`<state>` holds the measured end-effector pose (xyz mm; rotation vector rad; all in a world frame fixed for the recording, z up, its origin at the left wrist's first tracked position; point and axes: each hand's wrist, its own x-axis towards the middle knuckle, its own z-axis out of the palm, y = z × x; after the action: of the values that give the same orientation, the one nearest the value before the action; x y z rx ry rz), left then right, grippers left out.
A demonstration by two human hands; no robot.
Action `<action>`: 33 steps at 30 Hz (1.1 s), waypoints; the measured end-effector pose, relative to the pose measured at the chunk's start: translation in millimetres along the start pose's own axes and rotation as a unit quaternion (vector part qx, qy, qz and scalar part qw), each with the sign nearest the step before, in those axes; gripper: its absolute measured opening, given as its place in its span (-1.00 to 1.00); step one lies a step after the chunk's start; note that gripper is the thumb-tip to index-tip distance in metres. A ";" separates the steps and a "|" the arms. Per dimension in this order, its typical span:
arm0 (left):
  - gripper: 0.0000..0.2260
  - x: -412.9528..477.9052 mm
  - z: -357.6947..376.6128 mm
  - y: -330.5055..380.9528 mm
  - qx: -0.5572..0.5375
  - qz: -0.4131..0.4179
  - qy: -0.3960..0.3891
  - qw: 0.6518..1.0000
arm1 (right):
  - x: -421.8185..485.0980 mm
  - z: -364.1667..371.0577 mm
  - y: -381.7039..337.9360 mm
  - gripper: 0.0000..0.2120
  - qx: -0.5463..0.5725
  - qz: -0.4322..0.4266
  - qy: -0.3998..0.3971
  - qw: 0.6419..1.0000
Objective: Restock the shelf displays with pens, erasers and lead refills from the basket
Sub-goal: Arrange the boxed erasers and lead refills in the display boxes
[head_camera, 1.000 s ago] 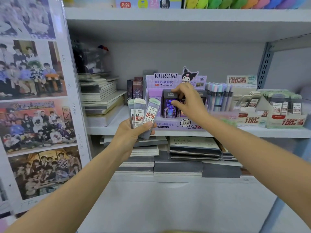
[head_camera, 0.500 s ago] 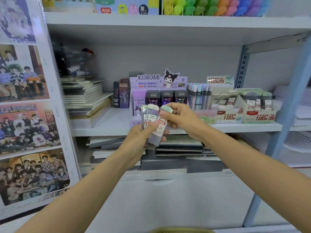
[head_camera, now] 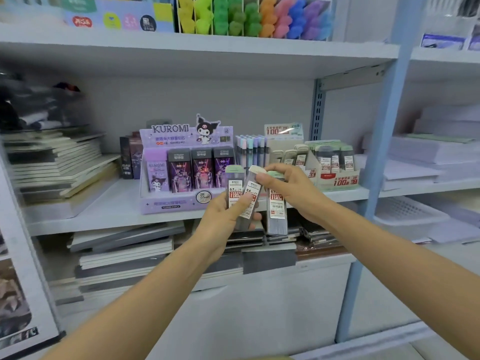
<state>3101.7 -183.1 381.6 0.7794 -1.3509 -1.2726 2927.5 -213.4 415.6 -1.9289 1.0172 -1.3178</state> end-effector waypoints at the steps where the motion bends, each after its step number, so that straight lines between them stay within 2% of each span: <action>1: -0.76 3.6 6.4 -0.4 0.004 -0.005 -0.006 1.000 | -1.0 -7.6 1.4 -0.82 0.000 -0.002 -0.002 1.000; 6: -0.74 28.4 26.1 3.8 -0.005 -0.024 0.012 1.000 | 11.5 -54.5 -2.3 -0.85 -0.032 -0.006 0.052 0.998; 11: -0.77 53.3 24.0 12.0 0.011 0.028 0.042 0.999 | 38.7 -110.9 -11.9 -0.84 -0.077 -0.001 0.133 0.988; 16: -0.82 69.9 23.0 14.9 0.006 0.060 0.030 0.998 | 62.1 -137.0 -8.0 -0.85 -0.148 -0.005 0.164 0.975; 22: -0.83 82.3 19.5 8.5 -0.002 0.056 0.030 0.998 | 87.2 -120.4 11.8 -0.86 -0.225 -0.001 0.127 0.966; 27: -0.84 84.3 15.2 6.3 -0.005 0.054 0.022 0.998 | 101.7 -104.2 20.5 -0.82 -0.248 0.017 0.113 0.962; 33: -0.84 84.4 14.4 4.8 0.001 0.043 0.021 0.999 | 104.6 -92.3 29.6 -0.92 -0.288 0.044 0.046 0.955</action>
<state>3070.8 -257.9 409.9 0.7364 -1.3375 -1.1813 2855.9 -321.6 474.7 -2.2096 1.6572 -1.1486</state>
